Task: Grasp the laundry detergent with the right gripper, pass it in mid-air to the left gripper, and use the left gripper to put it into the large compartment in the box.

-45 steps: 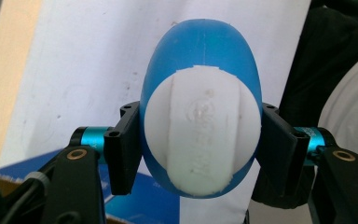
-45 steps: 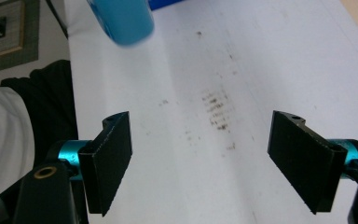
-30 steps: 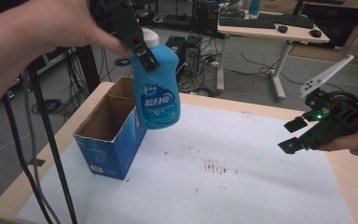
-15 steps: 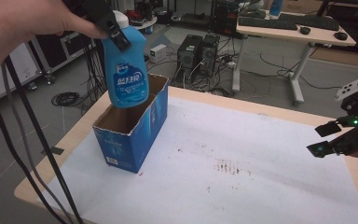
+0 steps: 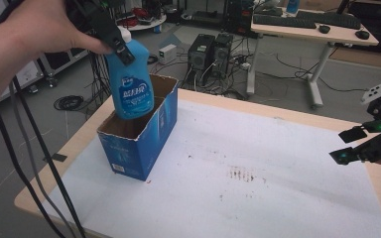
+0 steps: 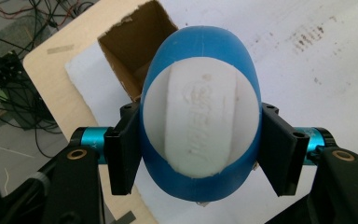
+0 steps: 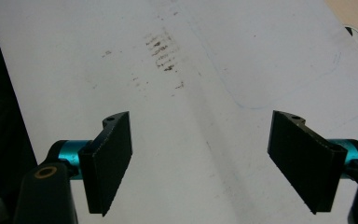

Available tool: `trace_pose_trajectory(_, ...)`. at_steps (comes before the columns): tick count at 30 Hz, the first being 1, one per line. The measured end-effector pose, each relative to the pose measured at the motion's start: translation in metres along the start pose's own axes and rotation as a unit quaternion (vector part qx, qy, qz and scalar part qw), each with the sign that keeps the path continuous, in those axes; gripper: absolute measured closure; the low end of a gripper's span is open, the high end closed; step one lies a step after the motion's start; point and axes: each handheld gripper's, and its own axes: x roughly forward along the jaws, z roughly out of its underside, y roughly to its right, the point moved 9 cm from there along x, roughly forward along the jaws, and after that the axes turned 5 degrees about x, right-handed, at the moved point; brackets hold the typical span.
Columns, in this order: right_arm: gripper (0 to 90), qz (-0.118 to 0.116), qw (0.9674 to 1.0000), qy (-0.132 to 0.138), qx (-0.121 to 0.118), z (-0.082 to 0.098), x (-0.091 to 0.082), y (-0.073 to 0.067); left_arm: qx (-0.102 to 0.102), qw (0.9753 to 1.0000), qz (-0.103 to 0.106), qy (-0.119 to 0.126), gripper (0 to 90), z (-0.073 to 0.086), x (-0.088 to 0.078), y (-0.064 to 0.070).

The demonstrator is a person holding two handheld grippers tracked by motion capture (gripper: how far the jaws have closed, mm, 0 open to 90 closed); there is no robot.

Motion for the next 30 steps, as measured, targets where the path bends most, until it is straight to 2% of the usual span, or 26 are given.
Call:
trace_pose_trajectory(4, 21.6, -0.001, 1.0, -0.002, -0.001, 0.002, 0.001, 0.0, -0.001, 0.9999, -0.004, -0.01, 38.4, 0.004, 0.01, 0.0)
trace_pose_trajectory(7, 21.6, -0.001, 1.0, -0.004, 0.002, 0.005, 0.002, 0.001, -0.004, 0.9998, -0.007, -0.019, 38.4, 0.011, 0.025, 0.0)
trace_pose_trajectory(10, 21.6, 0.0, 1.0, -0.003, 0.002, 0.005, 0.003, 0.001, -0.005, 0.9997, -0.005, -0.022, 38.4, 0.013, 0.03, 0.0)
trace_pose_trajectory(15, 21.6, -0.001, 1.0, -0.007, 0.005, 0.008, 0.004, 0.001, -0.007, 0.9994, 0.002, -0.033, 38.4, 0.026, 0.056, 0.001)
trace_pose_trajectory(17, 21.6, -0.001, 1.0, -0.006, 0.004, 0.007, 0.004, 0.002, -0.005, 0.9994, 0.002, -0.035, 38.4, 0.028, 0.06, 0.001)
trace_pose_trajectory(20, 21.6, -0.002, 0.9999, -0.009, 0.005, 0.008, 0.005, 0.002, 0.002, 0.9989, 0.005, -0.046, 38.4, 0.035, 0.075, 0.004)
trace_pose_trajectory(30, 21.6, -0.001, 0.9999, -0.012, 0.002, 0.007, 0.007, 0.002, 0.009, 0.9986, 0.009, -0.051, 38.4, 0.049, 0.103, 0.008)
